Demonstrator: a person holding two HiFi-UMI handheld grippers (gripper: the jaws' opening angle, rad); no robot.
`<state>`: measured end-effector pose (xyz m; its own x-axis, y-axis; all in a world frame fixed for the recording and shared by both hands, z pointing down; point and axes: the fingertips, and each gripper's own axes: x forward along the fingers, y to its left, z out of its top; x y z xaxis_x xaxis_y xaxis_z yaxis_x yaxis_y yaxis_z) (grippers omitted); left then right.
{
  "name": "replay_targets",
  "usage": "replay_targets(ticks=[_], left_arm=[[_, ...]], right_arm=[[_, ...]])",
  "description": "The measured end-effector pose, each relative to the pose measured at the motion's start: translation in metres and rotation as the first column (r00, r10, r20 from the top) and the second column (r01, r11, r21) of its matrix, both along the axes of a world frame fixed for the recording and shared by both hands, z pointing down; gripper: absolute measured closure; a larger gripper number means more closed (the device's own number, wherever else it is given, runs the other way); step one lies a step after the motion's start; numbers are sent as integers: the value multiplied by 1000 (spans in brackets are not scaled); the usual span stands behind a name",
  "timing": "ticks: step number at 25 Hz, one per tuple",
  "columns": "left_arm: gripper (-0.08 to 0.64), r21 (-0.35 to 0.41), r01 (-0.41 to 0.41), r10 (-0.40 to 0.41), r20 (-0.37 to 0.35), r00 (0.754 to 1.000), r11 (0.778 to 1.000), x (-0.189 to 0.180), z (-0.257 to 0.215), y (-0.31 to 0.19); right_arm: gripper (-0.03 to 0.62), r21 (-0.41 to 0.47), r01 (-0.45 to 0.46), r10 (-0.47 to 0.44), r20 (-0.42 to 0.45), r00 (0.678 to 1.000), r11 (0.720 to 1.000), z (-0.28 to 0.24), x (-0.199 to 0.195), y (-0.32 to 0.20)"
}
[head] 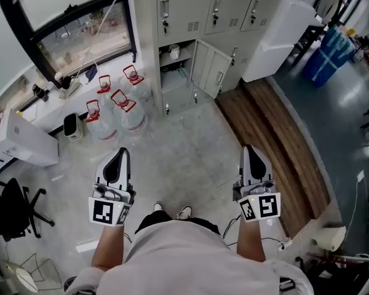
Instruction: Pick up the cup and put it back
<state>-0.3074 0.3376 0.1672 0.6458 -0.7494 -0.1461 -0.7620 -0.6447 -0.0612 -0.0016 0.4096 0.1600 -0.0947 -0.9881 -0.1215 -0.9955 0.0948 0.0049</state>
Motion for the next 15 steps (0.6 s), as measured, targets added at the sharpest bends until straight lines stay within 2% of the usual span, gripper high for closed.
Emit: replay_targets(ticks=[7,15], left_arm=[[538,-50,-2,4,32,999,999,27,23,-3],[538,-64,-50,51,15,999,997,70,41,-65]], right_arm=[[575,-41,11,-9,34,999,999,27,25,-2],[575,-75,-25,26,18,1000,997,44,57,-47]])
